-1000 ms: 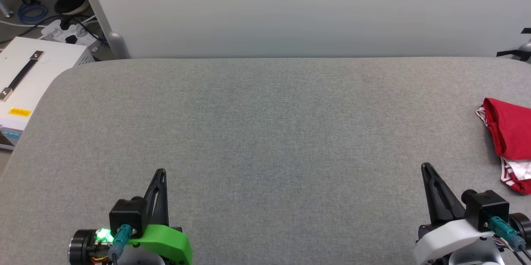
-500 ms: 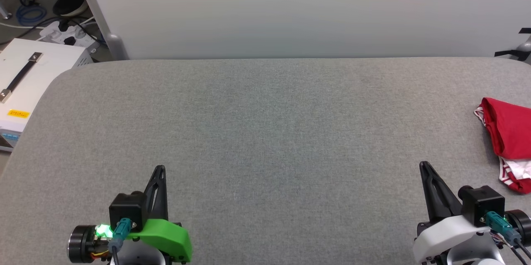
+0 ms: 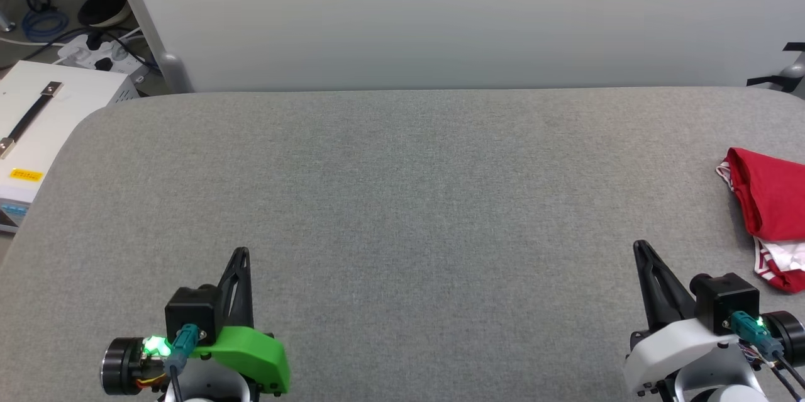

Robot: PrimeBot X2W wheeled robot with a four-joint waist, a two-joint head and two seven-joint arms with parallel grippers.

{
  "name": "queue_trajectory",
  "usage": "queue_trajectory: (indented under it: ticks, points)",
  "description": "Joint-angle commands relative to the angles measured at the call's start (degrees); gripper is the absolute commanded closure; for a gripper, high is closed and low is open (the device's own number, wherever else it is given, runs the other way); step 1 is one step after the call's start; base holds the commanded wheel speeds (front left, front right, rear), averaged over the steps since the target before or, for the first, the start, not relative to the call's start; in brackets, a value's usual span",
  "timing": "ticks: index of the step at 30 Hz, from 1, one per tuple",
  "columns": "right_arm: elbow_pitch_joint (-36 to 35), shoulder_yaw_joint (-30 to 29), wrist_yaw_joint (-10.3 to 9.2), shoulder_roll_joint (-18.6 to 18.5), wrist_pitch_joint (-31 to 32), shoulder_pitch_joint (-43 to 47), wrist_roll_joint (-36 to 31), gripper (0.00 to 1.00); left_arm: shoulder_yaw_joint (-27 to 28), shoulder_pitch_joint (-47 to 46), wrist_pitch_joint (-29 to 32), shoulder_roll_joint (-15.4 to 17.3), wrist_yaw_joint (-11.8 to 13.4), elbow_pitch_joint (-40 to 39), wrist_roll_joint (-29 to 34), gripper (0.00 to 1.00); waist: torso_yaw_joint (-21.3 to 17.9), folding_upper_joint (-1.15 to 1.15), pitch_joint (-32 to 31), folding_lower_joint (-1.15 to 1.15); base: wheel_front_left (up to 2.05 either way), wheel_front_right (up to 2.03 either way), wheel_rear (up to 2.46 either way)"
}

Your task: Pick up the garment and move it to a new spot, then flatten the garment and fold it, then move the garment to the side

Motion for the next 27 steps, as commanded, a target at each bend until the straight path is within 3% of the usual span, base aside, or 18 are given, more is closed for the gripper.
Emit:
queue_trajectory:
  ticks: [1, 27]
  points:
    - [0.1, -0.1, -0.04, 0.2, 0.4, -1.0, -0.4, 1.0, 0.3, -1.2, 0.4, -0.3, -0.2, -0.3, 0.6, 1.0, 0.0, 0.0, 0.0, 0.0, 0.0, 0.0, 0.0]
    - [0.5, -0.2, -0.04, 0.5, 3.0, -2.2, -1.7, 1.0, 0.9, -2.2, 2.9, -0.7, -0.2, -0.8, 1.3, 1.0, -0.4, 0.0, -0.2, 0.0, 0.0, 0.0, 0.0]
